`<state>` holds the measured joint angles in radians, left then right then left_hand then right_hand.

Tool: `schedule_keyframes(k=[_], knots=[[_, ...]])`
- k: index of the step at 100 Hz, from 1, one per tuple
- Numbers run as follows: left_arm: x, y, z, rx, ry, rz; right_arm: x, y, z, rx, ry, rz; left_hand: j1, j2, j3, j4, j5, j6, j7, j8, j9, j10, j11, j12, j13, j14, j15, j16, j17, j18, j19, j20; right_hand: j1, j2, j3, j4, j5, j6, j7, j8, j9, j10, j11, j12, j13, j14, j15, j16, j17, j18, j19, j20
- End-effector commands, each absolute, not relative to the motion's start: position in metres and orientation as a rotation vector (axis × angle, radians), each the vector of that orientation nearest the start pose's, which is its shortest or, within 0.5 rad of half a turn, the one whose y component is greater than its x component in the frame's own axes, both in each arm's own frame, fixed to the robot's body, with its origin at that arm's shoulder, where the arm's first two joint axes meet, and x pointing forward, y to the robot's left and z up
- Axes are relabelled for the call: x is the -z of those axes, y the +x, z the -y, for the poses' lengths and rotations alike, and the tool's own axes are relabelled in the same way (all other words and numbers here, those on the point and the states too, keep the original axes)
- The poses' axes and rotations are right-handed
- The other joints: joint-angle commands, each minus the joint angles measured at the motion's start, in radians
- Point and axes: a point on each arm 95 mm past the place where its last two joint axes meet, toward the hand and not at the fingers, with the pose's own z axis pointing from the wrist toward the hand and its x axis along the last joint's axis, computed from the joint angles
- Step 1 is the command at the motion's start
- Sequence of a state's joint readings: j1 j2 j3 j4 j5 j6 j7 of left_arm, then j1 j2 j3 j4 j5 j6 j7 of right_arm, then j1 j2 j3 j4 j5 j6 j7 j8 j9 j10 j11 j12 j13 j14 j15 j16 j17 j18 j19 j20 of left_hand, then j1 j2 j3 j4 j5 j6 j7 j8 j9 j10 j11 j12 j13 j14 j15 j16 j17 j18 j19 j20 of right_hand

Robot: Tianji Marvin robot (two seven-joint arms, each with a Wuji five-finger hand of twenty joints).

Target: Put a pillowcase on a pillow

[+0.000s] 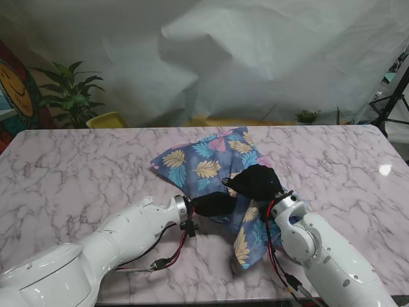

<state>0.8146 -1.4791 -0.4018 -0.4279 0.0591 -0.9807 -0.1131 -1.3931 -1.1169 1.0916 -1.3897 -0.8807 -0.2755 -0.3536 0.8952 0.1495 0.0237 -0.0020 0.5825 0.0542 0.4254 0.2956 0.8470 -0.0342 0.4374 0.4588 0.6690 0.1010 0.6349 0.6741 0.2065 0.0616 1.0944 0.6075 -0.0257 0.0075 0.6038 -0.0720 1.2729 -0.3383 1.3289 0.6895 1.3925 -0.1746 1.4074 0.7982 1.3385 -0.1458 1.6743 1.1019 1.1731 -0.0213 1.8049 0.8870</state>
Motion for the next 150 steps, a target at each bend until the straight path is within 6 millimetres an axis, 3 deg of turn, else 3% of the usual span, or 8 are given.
schedule_keyframes(k=[1, 10, 22, 43, 75, 95, 107, 150], knots=[[0.413, 0.463, 0.147, 2.299, -1.381, -2.157, 0.309, 0.438, -0.016, -1.878, 1.011, -1.324, 0.107, -0.114, 0.019, -0.02, -0.046, -0.011, -0.008, 0.01, -0.073, 0.079, -0.079, -0.081, -0.052, 0.081, -0.17, -0.115, -0.068, 0.068, -0.225, -0.09, -0.021, 0.007, -0.018, -0.018, 0.047, -0.028, 0.026, -0.006, 0.059, 0.092, 0.116, 0.012, -0.017, -0.078, 0.119, -0.003, 0.074, -0.204, 0.289, -0.009], [0.412, 0.464, 0.145, 2.318, -1.415, -2.125, 0.313, 0.439, -0.012, -1.859, 1.028, -1.33, 0.083, -0.046, -0.006, -0.031, -0.125, -0.004, -0.03, 0.019, -0.179, 0.126, -0.146, -0.14, -0.127, 0.08, -0.261, -0.177, -0.107, 0.068, -0.301, -0.105, -0.019, 0.006, -0.017, -0.018, 0.048, -0.026, 0.027, -0.008, 0.059, 0.092, 0.119, 0.013, -0.017, -0.079, 0.121, -0.001, 0.075, -0.205, 0.289, -0.007], [0.412, 0.464, 0.141, 2.348, -1.484, -2.099, 0.315, 0.439, -0.007, -1.84, 1.048, -1.327, -0.346, 0.211, -0.076, -0.026, -0.173, 0.008, -0.077, 0.02, -0.247, 0.109, -0.155, -0.151, -0.199, 0.078, -0.318, -0.202, -0.137, 0.078, -0.389, -0.09, -0.018, 0.004, -0.017, -0.018, 0.047, -0.026, 0.028, -0.008, 0.058, 0.091, 0.121, 0.014, -0.017, -0.08, 0.121, 0.0, 0.075, -0.205, 0.289, -0.005], [0.414, 0.463, 0.14, 2.389, -1.546, -2.074, 0.317, 0.44, -0.001, -1.825, 1.084, -1.316, -0.581, 0.264, -0.085, -0.054, -0.186, 0.007, -0.115, 0.032, -0.288, 0.106, -0.178, -0.148, -0.23, 0.069, -0.361, -0.21, -0.147, 0.087, -0.438, -0.077, -0.017, 0.004, -0.016, -0.019, 0.047, -0.026, 0.029, -0.01, 0.058, 0.091, 0.121, 0.014, -0.017, -0.081, 0.121, 0.001, 0.075, -0.205, 0.289, -0.003], [0.414, 0.462, 0.154, 2.381, -1.412, -2.055, 0.317, 0.437, -0.025, -1.941, 1.09, -1.284, -0.173, -0.136, -0.036, -0.026, 0.065, -0.075, 0.016, 0.091, -0.25, 0.088, -0.141, -0.11, -0.161, 0.09, -0.298, -0.158, -0.146, 0.093, -0.396, -0.038, -0.015, 0.007, -0.021, -0.02, 0.048, -0.022, 0.03, -0.014, 0.058, 0.092, 0.121, 0.014, -0.017, -0.082, 0.12, 0.002, 0.075, -0.203, 0.289, -0.002], [0.415, 0.461, 0.165, 2.395, -1.361, -1.992, 0.323, 0.436, -0.035, -1.99, 1.127, -1.295, 0.026, -0.176, -0.032, -0.019, 0.25, -0.06, 0.284, 0.16, -0.164, 0.054, -0.056, -0.075, -0.098, 0.084, -0.241, -0.148, -0.118, 0.08, -0.33, 0.0, -0.014, 0.009, -0.024, -0.02, 0.046, -0.02, 0.026, -0.017, 0.058, 0.092, 0.118, 0.013, -0.016, -0.081, 0.117, 0.0, 0.075, -0.203, 0.289, -0.002], [0.417, 0.461, 0.166, 2.368, -1.354, -2.036, 0.328, 0.434, -0.031, -1.966, 1.169, -1.37, 0.1, -0.192, 0.0, 0.006, 0.159, 0.052, 0.618, 0.308, -0.053, 0.013, 0.008, -0.058, 0.009, 0.053, -0.182, -0.151, -0.034, 0.041, -0.212, -0.009, -0.007, 0.019, -0.05, -0.019, 0.042, -0.02, -0.025, -0.049, 0.058, 0.089, 0.064, -0.011, -0.015, -0.077, 0.102, -0.062, 0.06, -0.182, 0.289, -0.1], [0.424, 0.463, 0.148, 2.222, -1.424, -2.197, 0.302, 0.429, 0.049, -1.396, 1.309, -1.805, -0.038, -0.362, 0.366, 0.107, 0.189, 0.218, 0.88, 0.385, 0.078, 0.021, 0.111, 0.095, 0.156, 0.018, -0.021, -0.096, 0.095, -0.004, -0.036, -0.091, 0.062, 0.233, -0.497, 0.022, -0.191, 0.006, -0.386, -0.197, 0.035, 0.084, -0.624, -0.248, -0.017, 0.085, -0.524, -0.432, -0.071, 0.165, -0.183, -0.54]])
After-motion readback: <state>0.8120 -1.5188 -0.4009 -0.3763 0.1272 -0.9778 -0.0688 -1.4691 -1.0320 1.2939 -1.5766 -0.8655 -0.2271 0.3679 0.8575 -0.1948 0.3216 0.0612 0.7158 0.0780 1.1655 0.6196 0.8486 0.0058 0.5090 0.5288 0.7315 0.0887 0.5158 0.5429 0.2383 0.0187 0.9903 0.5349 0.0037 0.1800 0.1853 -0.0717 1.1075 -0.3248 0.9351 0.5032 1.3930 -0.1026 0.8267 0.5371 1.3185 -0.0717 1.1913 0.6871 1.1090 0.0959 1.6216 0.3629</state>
